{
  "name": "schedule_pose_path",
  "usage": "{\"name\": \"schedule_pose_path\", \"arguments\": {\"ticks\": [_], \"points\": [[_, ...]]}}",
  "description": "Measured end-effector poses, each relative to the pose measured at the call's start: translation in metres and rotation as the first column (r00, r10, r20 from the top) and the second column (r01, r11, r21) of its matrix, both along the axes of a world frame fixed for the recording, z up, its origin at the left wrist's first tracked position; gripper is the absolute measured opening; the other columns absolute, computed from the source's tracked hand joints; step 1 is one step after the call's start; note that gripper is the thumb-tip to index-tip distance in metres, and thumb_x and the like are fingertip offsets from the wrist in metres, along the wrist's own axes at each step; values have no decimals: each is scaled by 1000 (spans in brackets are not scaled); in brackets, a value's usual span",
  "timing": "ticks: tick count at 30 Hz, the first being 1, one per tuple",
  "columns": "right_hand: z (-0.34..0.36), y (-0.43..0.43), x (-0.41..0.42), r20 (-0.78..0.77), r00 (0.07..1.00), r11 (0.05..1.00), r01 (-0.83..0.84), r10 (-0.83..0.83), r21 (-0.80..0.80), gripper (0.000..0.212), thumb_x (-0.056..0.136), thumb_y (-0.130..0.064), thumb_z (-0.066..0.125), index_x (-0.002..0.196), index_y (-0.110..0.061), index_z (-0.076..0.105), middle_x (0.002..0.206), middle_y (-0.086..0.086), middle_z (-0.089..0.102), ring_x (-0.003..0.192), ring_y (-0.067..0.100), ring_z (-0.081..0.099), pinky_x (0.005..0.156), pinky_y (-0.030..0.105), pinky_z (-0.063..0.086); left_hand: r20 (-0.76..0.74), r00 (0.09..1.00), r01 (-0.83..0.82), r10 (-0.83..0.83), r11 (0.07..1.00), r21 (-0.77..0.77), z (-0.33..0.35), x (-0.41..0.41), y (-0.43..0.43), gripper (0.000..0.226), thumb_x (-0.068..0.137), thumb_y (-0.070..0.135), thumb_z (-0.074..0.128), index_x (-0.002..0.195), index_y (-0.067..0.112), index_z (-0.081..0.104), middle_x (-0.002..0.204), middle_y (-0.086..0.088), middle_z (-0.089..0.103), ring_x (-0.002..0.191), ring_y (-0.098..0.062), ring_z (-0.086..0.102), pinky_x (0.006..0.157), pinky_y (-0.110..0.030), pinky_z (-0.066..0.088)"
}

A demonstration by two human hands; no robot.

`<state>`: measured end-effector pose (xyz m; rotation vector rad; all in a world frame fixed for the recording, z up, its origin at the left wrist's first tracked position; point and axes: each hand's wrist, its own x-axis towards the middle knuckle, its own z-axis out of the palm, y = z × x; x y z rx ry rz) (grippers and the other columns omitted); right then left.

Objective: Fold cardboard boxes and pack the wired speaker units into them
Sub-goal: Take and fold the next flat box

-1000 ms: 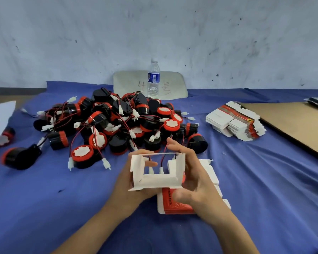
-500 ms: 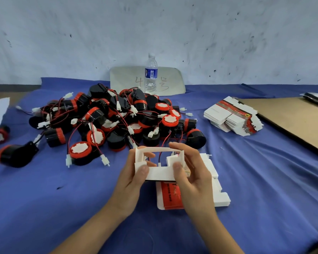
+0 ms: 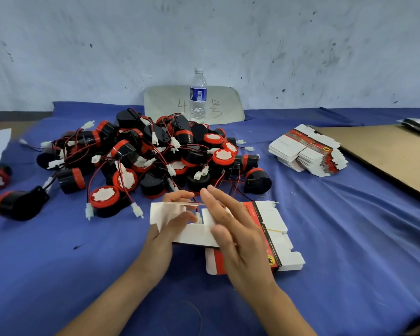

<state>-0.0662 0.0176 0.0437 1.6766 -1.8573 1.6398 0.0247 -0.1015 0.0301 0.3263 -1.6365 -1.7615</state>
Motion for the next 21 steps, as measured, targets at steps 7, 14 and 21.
{"name": "schedule_pose_path", "arguments": {"ticks": [7,14,21], "points": [[11,10,-14,380,910,975,-209,167,73,54,91,-22,58,133,-53,45,119,-21,64,106,2,60,78,19,50,-37,999,1,-5,996,-95,-7,0,-1,30,82,20,53,112,22,56,107,0,66,101,-14,63,82,-22,52],[8,4,-4,407,911,996,-86,71,19,40,90,-8,50,104,-41,68,105,-20,68,98,1,62,79,10,43,-161,983,-175,93,758,-628,-10,0,-1,56,96,50,47,146,38,27,147,4,37,133,-16,41,105,-26,38],[12,-1,-9,590,799,993,-115,114,-37,34,93,-28,44,115,-45,63,111,-19,68,100,3,64,77,17,51,-212,976,-197,51,623,-757,-8,-3,-8,40,97,52,47,136,48,38,146,15,33,124,-7,47,82,-13,47]]}}
